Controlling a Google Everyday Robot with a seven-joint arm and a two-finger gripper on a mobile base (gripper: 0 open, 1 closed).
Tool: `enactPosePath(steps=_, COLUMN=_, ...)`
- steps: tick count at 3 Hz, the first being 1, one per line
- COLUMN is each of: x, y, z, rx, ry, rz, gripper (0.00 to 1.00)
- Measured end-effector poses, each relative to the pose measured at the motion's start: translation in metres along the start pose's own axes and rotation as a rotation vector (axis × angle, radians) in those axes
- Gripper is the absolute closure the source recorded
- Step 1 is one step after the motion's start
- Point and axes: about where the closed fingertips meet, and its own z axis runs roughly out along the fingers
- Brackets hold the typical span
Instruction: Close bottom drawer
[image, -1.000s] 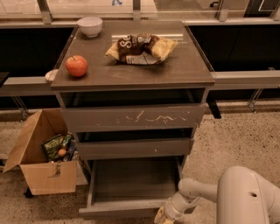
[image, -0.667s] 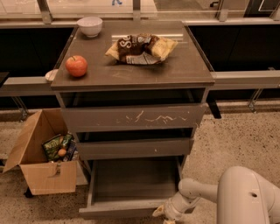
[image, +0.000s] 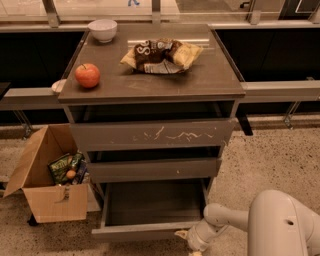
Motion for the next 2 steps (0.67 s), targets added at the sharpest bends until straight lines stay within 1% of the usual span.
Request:
enactPosePath(steps=1, x=0.0, y=-0.008, z=0.0, rx=0.016, ry=0.023, rz=-0.027, gripper=0.18)
enactPosePath(steps=2, x=-0.001, y=-0.029, z=-0.011, rx=0.08, ry=0.081, rz=-0.08, gripper=0.41)
